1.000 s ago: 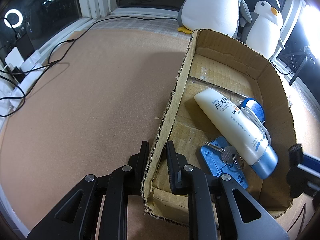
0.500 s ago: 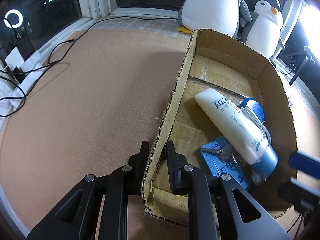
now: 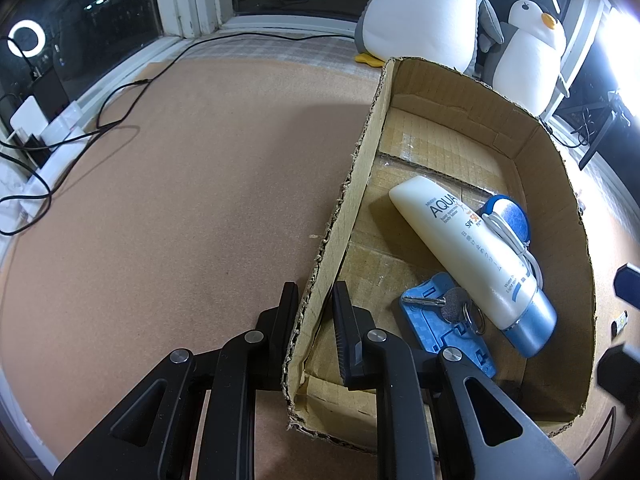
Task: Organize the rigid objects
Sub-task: 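Carry the black cylinder into the box and open the right gripper, then move the right gripper to the pink-white bottle and grasp it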
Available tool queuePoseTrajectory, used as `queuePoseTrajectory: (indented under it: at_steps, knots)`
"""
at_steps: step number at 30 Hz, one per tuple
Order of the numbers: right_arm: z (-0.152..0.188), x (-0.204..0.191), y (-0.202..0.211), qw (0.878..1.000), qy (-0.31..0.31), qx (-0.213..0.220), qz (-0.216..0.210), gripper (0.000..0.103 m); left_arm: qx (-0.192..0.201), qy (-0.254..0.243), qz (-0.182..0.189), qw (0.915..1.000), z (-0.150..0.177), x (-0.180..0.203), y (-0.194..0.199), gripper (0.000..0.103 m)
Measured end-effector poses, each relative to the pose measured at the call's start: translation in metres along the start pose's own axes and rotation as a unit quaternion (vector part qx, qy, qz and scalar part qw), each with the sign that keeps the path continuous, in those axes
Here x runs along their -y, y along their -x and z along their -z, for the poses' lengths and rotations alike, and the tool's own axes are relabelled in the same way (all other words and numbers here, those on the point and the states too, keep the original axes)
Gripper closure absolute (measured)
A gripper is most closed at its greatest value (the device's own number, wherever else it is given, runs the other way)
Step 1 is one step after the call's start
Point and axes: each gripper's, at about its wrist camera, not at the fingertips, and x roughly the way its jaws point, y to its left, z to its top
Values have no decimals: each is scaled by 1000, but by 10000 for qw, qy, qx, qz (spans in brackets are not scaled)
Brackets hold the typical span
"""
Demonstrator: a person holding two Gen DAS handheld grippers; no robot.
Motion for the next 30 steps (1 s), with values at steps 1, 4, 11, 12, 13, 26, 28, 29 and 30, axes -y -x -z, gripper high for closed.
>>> queuePoseTrajectory:
  at_steps: [1,4,11,12,13,26,28,29,30]
  knots:
    - [1,4,2,10000,-34,23,20,44,1,3,1,10000,1,0,0,87]
    - [2,17,8,9998,-163,78,70,43,2,4,0,10000,1,0,0,87]
    - [5,69,19,9968,-685,194,361,42,-4,0,-2,10000,0,-1,0,87]
    - [5,78,20,9957,-789,201,432,42,-5,-2,-4,10000,0,-1,0,87]
    - [5,90,20,9943,-896,203,549,42,-7,-3,-5,10000,0,-1,0,87]
    - [-2,209,16,9663,-2205,277,1302,42,-4,10,-11,10000,0,0,0,87]
    - [-1,224,13,9607,-2423,262,1326,42,-4,7,-14,10000,0,0,0,87]
    - [-1,232,11,9573,-2551,247,1335,42,-3,8,-13,10000,0,0,0,87]
    - [-2,239,8,9544,-2665,243,1322,42,-1,7,-15,10000,0,0,0,87]
